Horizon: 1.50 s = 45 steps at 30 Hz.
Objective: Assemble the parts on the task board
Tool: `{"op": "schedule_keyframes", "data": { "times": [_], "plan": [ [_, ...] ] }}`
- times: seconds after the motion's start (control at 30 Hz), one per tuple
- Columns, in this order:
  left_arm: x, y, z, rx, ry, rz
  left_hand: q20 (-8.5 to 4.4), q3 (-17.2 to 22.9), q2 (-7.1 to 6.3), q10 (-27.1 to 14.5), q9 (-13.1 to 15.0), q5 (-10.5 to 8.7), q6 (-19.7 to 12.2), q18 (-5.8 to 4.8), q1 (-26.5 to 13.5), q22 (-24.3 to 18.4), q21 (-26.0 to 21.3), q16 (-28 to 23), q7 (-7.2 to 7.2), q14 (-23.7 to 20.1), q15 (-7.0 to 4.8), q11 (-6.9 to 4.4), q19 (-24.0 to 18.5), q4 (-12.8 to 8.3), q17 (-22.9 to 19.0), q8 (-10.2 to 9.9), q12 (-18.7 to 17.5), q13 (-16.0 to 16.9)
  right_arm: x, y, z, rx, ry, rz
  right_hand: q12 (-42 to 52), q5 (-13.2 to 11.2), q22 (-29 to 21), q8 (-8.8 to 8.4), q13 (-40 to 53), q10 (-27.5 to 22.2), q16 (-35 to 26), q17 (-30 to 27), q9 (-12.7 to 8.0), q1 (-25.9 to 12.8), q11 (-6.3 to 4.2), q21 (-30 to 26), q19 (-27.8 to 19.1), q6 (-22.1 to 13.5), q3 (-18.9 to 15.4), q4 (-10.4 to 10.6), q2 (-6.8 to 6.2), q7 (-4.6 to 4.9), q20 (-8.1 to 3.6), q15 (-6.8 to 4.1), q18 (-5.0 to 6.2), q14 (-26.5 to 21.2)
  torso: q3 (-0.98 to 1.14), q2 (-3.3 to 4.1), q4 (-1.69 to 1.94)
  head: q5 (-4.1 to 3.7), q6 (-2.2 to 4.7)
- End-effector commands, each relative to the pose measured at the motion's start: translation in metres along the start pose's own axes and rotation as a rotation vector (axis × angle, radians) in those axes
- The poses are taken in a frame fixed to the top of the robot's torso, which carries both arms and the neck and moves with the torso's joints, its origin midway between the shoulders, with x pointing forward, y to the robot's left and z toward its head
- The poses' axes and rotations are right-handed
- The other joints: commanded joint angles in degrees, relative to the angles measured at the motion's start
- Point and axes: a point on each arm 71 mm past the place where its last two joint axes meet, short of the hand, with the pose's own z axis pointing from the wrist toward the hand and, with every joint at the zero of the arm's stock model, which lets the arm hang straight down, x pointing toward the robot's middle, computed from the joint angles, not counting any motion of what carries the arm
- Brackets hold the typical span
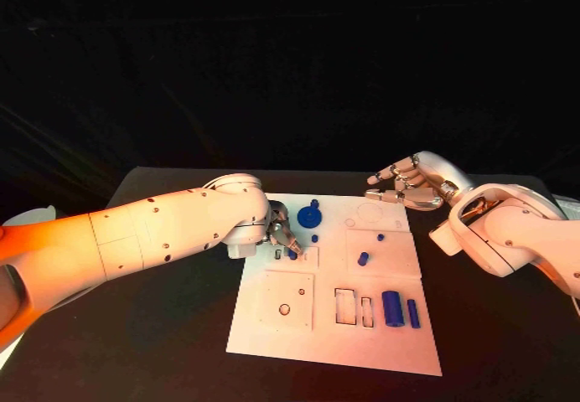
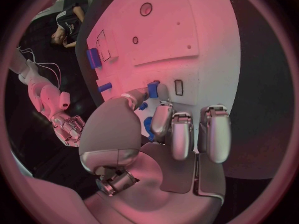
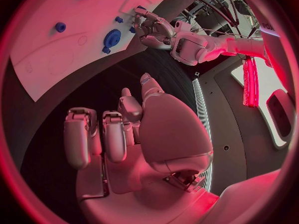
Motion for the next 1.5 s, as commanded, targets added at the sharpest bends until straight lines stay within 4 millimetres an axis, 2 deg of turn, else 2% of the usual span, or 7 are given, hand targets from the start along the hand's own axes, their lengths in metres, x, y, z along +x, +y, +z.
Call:
{"op": "schedule_keyframes", "data": {
  "times": [0.03, 0.57, 1.03, 1.27, 1.5],
  "plan": [
    [0.0103, 0.0042, 0.0047, -0.056, 0.044, 0.020, -0.40, -0.7, 0.14, 0.6, 0.1, 0.05, 0.5, -0.87, -0.9, 11.0, 0.4, 0.2, 0.04, 6.0, -0.36, -0.01, 4.5, 0.1, 15.1, -0.2, 0.4, 0.2, 0.0017, 0.0008, -0.0003, -0.004, 0.016, -0.005, -0.1, 0.3, 2.3, 0.11, 0.0, -0.2, -0.3, 11.3, 0.1, 0.6, -0.03, -0.3, 0.3, 0.1, -0.3, 0.0, 0.14, -0.16, 0.20, 0.25, -0.26, 5.1, -0.02, 0.00, 0.04, 0.01, -0.07],
    [0.0106, 0.0043, 0.0058, -0.060, 0.054, 0.036, -0.60, -4.1, -0.42, 1.1, 0.6, 0.00, 1.3, -0.97, -2.4, 11.5, 0.7, 0.2, -0.26, 6.0, -0.57, -0.25, 4.7, 0.9, 15.1, 0.1, 1.1, 1.1, 0.0016, 0.0009, -0.0005, -0.003, 0.017, -0.005, -0.1, 0.3, 2.3, 0.10, 0.0, -0.2, -0.3, 11.3, 0.1, 0.6, -0.02, -0.3, 0.3, 0.1, -0.4, 0.1, 0.12, -0.16, 0.20, 0.26, -0.26, 5.1, 0.00, -0.02, 0.03, 0.04, -0.19],
    [0.0093, 0.0070, 0.0059, -0.064, 0.044, 0.027, -0.74, -12.2, -0.42, 1.4, 1.2, -0.20, 1.8, -1.05, -4.5, 11.9, 0.9, 0.2, -0.33, 6.0, -0.68, -0.33, 4.8, 3.7, 15.1, 0.4, 1.4, 1.7, 0.0012, 0.0004, -0.0007, -0.001, 0.017, -0.005, -0.2, 0.3, 2.1, 0.09, -0.1, -0.2, -0.4, 11.1, 0.1, 0.4, 0.00, -0.4, 0.3, 0.0, -0.6, 0.2, 0.08, -0.15, 0.20, 0.26, -0.22, 5.0, -0.02, 0.01, 0.03, 0.09, -0.27],
    [0.0085, 0.0091, 0.0051, -0.066, 0.034, 0.020, -0.80, -16.9, 0.16, 1.4, 1.3, -3.12, 1.8, -1.07, -4.2, 12.0, 0.9, 0.2, -0.41, 6.0, -0.74, -0.38, 4.9, 4.9, 15.1, 0.4, 1.4, 1.8, 0.0007, -0.0005, -0.0006, 0.002, 0.016, -0.006, -0.2, 0.3, 2.0, 0.08, -0.1, -0.2, -0.4, 11.1, 0.1, 0.3, 0.00, -0.4, 0.2, 0.0, -0.8, 0.3, 0.06, -0.15, 0.20, 0.27, -0.21, 5.0, -0.03, 0.02, -0.01, 0.08, -0.33],
    [0.0084, 0.0102, 0.0037, -0.065, 0.028, 0.014, -0.82, -18.7, 0.58, 1.4, 1.4, -4.25, 1.8, -1.06, -3.7, 12.0, 0.9, 0.2, -0.42, 6.0, -0.75, -0.40, 4.9, 5.5, 15.1, 0.4, 1.4, 1.9, 0.0000, -0.0015, -0.0003, 0.005, 0.014, -0.007, -0.2, 0.2, 2.0, 0.07, -0.1, -0.2, -0.4, 11.1, 0.1, 0.3, 0.00, -0.5, 0.2, 0.0, -0.9, 0.4, 0.02, -0.15, 0.20, 0.27, -0.20, 5.0, -0.04, 0.01, 0.03, -0.02, -0.39]
  ]
}}
